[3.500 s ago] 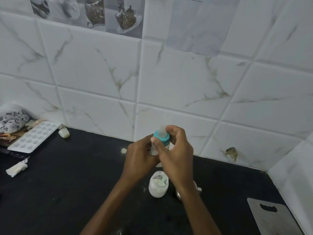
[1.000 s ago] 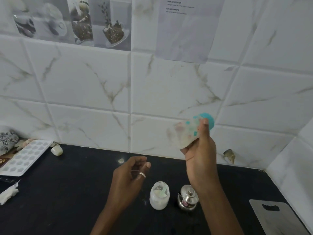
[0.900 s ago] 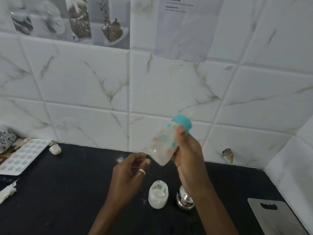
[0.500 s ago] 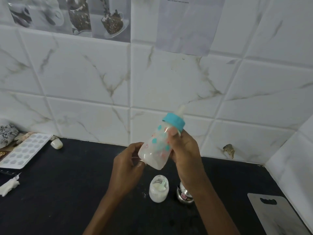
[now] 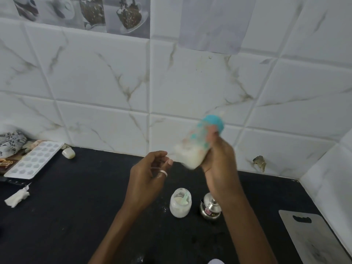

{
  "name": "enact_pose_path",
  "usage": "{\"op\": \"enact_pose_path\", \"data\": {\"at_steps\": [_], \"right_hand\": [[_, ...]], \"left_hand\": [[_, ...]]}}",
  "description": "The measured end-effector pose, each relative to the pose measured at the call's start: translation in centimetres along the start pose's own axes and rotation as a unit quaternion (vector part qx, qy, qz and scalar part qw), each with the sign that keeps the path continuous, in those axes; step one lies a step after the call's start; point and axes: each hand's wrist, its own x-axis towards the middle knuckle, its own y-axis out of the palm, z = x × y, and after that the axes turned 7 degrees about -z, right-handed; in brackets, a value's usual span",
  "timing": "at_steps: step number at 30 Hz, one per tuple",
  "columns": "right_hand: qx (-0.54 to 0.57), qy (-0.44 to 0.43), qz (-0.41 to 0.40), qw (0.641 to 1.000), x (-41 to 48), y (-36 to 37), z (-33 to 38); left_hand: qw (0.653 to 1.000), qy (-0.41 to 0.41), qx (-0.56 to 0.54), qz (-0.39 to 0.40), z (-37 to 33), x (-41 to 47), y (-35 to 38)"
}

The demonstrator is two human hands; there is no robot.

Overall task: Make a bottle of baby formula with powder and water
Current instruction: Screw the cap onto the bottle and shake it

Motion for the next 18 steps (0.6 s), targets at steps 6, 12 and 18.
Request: {"op": "enact_pose_path", "data": {"at_steps": [6, 12, 18], "right_hand": [[0.001, 0.018, -0.096, 0.995, 0.3, -0.3, -0.4], [0.012, 0.016, -0.028, 0.999, -0.9, -0.5, -1.4], [0.045, 0.021, -0.084, 0.995, -0.1, -0.8, -0.7]], "left_hand": [[1.000, -0.022, -0.017, -0.010, 0.1, -0.2, -0.2], [1.000, -0.010, -0.003, 0.003, -0.1, -0.3, -0.2], [1.000, -0.021, -0.015, -0.010, -0.1, -0.5, -0.5]]}}
